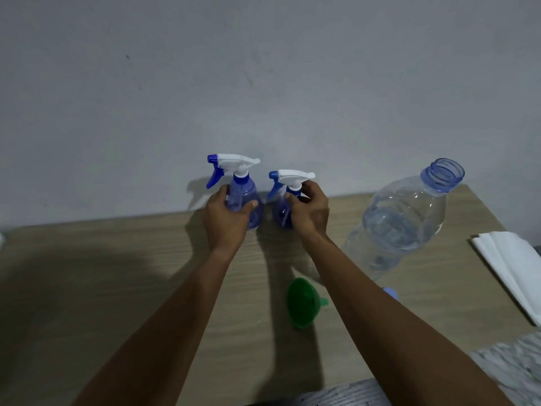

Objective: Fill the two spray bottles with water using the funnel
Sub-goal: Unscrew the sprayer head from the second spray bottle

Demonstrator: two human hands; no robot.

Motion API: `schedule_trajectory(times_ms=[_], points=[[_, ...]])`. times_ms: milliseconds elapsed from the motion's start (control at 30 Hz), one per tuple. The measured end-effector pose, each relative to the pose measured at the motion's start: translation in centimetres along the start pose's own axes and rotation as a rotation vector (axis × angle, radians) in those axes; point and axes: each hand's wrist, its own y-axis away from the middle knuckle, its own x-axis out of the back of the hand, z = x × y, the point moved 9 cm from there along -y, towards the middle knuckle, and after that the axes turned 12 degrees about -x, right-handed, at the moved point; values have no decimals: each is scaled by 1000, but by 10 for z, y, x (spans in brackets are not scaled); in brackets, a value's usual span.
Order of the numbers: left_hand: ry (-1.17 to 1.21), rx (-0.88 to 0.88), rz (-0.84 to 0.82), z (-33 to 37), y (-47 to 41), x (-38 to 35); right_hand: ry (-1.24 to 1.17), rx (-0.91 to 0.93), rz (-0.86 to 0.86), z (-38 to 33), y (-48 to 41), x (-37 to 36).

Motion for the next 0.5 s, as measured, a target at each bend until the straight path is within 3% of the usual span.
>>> schedule_trajectory(times_ms=[233, 500], points=[[48, 81, 7, 3, 21, 20, 68, 60, -24, -20, 34, 16], [256, 47, -158, 21, 122, 73, 155, 202, -345, -18, 132, 11]])
